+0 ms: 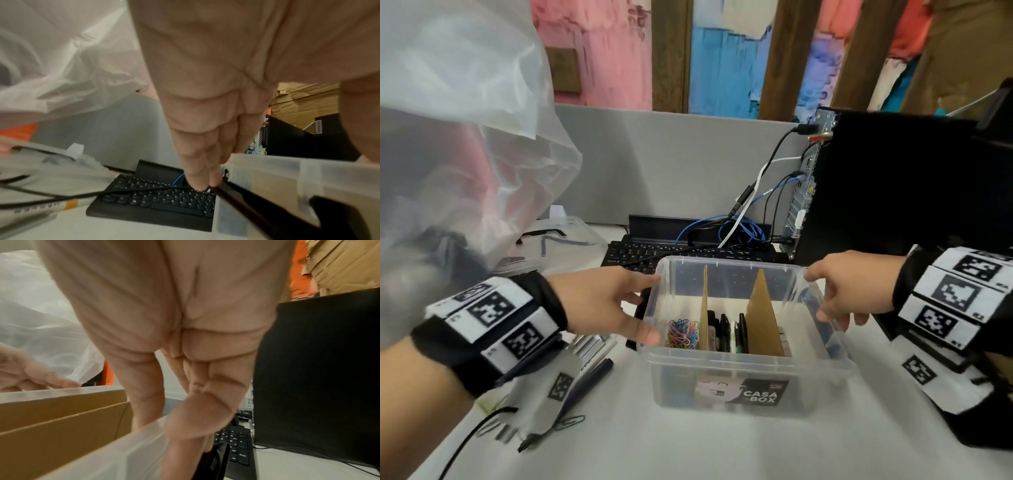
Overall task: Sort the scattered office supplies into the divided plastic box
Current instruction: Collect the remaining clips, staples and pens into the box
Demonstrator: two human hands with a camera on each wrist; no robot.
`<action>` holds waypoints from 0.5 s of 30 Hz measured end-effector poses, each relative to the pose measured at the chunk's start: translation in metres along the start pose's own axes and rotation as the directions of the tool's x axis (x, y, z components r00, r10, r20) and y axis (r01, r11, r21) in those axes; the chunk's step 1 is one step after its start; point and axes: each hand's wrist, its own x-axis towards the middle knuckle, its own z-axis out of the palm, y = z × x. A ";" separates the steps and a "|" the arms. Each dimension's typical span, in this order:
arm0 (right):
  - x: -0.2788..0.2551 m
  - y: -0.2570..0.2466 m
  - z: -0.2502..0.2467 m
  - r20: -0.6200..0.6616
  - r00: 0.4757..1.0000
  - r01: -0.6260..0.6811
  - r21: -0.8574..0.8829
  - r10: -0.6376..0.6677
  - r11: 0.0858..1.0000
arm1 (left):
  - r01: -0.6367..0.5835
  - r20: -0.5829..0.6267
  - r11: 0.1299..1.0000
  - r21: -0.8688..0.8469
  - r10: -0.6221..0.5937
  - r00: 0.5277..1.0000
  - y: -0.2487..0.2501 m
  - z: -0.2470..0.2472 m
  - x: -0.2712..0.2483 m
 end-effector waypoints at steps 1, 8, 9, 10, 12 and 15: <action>0.001 0.003 0.000 -0.001 1.000 -0.016 0.015 0.016 1.000 | -0.020 0.004 0.999 -0.038 0.020 1.000 -0.003 0.001 0.006; 0.011 0.021 -0.002 -0.060 0.989 -0.132 0.101 0.139 0.986 | -0.075 -0.074 0.987 -0.143 0.065 0.995 0.003 0.010 0.043; 0.012 0.023 -0.002 -0.071 0.986 -0.144 0.110 0.152 0.983 | -0.063 -0.107 0.994 -0.087 0.053 0.993 0.007 0.010 0.046; 0.013 0.025 -0.002 -0.084 0.983 -0.155 0.119 0.166 0.981 | -0.040 -0.141 0.998 -0.041 0.034 0.989 0.012 0.010 0.049; 0.015 0.025 -0.002 -0.108 0.977 -0.172 0.130 0.186 0.977 | 0.014 -0.193 0.999 0.043 -0.005 0.981 0.021 0.010 0.052; 0.012 0.018 -0.003 -0.143 0.969 -0.187 0.105 0.201 0.977 | 0.034 -0.259 0.994 0.103 -0.007 0.966 0.031 0.011 0.049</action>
